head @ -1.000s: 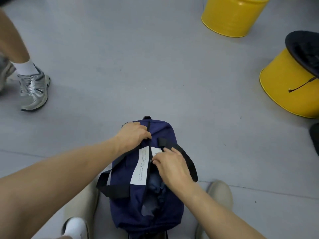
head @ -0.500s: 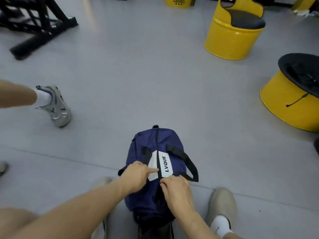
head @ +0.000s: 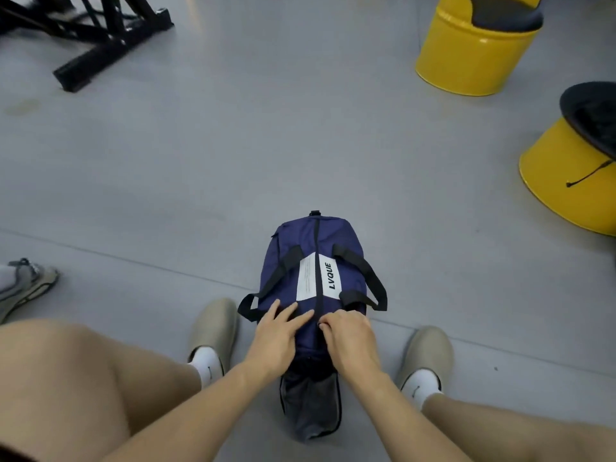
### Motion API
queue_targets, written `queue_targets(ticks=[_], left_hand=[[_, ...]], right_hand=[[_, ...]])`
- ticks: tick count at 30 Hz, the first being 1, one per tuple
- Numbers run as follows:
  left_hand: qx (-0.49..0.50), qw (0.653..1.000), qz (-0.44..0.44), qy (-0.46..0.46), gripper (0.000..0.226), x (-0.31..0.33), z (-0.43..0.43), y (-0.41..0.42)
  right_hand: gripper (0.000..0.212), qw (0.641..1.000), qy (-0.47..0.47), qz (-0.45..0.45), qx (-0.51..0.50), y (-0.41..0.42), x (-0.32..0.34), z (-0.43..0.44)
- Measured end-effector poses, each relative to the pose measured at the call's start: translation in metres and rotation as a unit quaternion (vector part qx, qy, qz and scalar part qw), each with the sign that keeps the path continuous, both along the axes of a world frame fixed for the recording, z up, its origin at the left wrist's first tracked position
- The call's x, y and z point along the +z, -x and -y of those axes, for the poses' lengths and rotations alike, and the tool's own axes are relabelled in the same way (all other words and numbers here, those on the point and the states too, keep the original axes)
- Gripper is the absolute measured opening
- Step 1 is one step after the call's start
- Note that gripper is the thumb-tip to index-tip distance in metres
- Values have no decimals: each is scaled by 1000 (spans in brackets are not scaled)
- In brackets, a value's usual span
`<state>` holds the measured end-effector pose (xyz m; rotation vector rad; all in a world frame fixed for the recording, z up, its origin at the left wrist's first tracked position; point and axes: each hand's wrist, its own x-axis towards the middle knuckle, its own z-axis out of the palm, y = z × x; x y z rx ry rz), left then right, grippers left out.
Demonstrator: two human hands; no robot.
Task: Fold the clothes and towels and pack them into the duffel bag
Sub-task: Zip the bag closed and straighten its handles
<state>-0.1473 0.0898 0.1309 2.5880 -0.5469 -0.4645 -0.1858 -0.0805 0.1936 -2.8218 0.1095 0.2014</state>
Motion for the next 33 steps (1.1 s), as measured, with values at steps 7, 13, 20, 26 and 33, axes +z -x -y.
queue_targets(ticks=[7,13,20,26,33], left_hand=[[64,998,-1,-6,49,1,-13,24],[64,996,-65,1,51,11,-18,41],[6,998,-17,-65,61,9,-16,59],[-114,982,132,-70,87,14,-13,65],[-306,920,205,-132,90,0,-14,85]], right_hand=[[28,1000,-13,-1,-4,34,-1,-9],[27,998,-58,-32,-9,63,-5,-15],[18,969,-160,-39,-184,88,-28,3],[47,943,-125,-230,-207,107,-77,24],[24,886,-203,-314,-274,106,-124,-4]])
